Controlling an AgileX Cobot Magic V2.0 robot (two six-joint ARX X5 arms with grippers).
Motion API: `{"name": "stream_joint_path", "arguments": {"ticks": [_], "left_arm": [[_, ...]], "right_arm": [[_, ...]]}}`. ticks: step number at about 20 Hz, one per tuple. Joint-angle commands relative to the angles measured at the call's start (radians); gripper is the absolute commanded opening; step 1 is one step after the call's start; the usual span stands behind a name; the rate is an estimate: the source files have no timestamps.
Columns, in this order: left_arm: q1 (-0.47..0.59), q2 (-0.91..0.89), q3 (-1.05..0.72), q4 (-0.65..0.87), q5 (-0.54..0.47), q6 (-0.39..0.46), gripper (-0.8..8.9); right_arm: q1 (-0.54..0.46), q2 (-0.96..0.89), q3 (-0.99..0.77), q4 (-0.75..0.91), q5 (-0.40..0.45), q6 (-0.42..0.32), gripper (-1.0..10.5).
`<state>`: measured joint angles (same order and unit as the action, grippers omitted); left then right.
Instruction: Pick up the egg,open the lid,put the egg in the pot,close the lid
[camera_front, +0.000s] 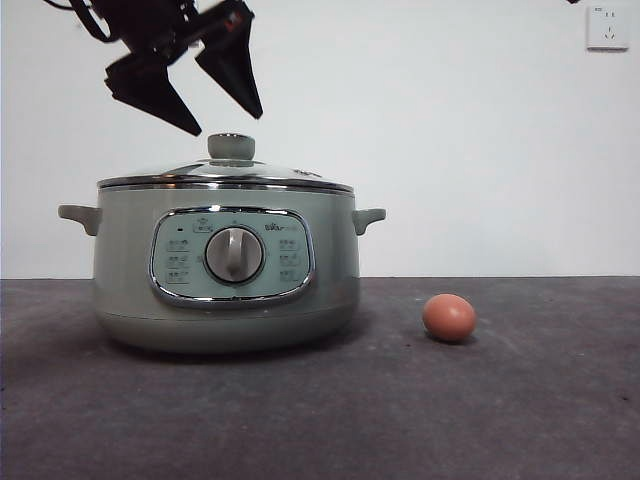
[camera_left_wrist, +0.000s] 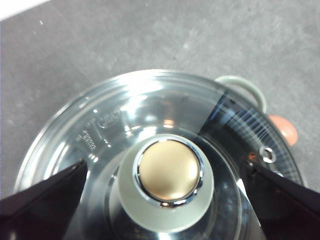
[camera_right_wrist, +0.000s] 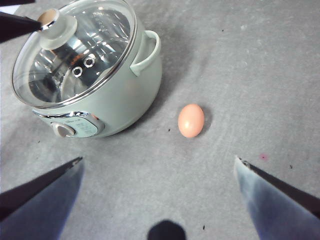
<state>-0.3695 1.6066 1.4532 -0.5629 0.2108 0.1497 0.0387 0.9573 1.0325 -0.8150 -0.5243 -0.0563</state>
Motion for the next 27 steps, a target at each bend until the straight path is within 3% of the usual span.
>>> {"name": "stream_joint_path", "arguments": {"ticks": [1, 3, 6, 11, 15, 17, 20, 21, 27], "left_arm": [[-0.008, 0.029, 0.003, 0.010, -0.003, 0.012, 6.25], [-0.011, 0.043, 0.003, 0.011, -0.002, 0.010, 6.18], [-0.012, 0.053, 0.003, 0.000, -0.002, 0.008, 4.30], [-0.012, 0.053, 0.003, -0.017, -0.002, 0.008, 2.57], [-0.012, 0.053, 0.003, -0.019, -0.002, 0.007, 2.36], [-0.012, 0.053, 0.003, -0.019, -0.002, 0.007, 1.18], [-0.012, 0.053, 0.003, -0.019, 0.002, 0.007, 0.51], [-0.012, 0.053, 0.003, -0.019, 0.005, 0.007, -0.15], [-0.012, 0.040, 0.003, -0.010, 0.005, -0.015, -0.08]], "right_arm": [[0.002, 0.001, 0.004, 0.002, -0.003, 0.004, 5.1], [0.002, 0.002, 0.004, 0.003, -0.003, 0.004, 5.1], [0.002, 0.002, 0.004, 0.003, -0.003, 0.004, 5.0], [0.002, 0.002, 0.004, 0.003, -0.003, 0.004, 5.0], [0.002, 0.002, 0.004, 0.002, -0.003, 0.004, 5.0], [0.002, 0.002, 0.004, 0.000, -0.003, 0.004, 5.0], [0.002, 0.002, 0.004, -0.001, -0.003, 0.004, 5.0], [0.002, 0.002, 0.004, -0.001, -0.003, 0.004, 5.0], [0.002, 0.002, 0.004, -0.003, -0.003, 0.004, 5.0]]}}
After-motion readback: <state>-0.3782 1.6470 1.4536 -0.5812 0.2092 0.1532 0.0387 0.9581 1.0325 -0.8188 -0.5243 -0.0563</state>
